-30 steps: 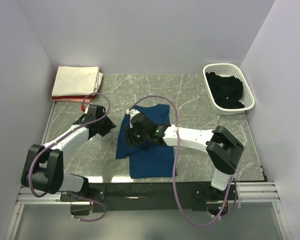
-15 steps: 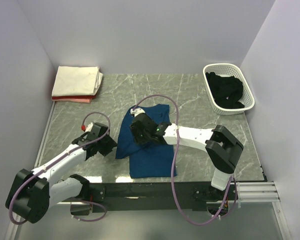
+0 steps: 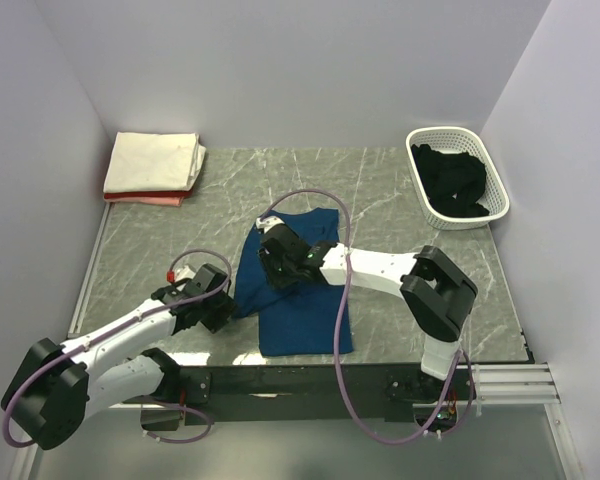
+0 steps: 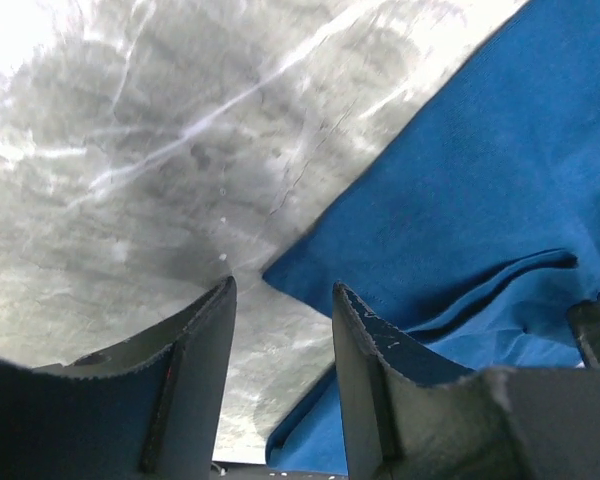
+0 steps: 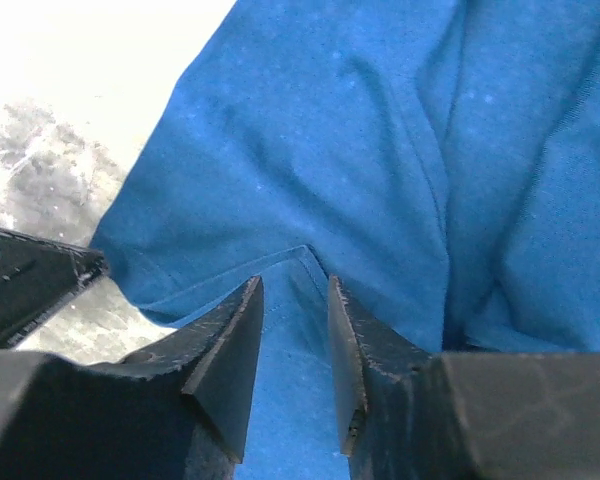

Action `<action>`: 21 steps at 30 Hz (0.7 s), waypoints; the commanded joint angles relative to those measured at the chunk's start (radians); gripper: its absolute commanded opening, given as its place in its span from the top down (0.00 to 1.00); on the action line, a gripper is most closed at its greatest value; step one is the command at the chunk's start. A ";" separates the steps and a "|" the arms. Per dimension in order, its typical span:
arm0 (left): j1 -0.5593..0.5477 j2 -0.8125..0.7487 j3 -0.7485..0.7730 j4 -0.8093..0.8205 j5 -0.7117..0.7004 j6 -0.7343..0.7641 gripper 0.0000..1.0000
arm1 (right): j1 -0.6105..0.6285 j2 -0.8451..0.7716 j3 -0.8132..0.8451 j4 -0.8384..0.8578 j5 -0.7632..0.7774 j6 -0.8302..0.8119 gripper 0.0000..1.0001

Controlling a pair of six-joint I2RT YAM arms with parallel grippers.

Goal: Fold and stack the t-shirts
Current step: Fold the tshirt

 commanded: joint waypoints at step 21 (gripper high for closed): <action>-0.031 0.086 0.017 0.108 -0.050 -0.027 0.84 | -0.015 0.050 0.066 -0.030 0.012 -0.011 0.64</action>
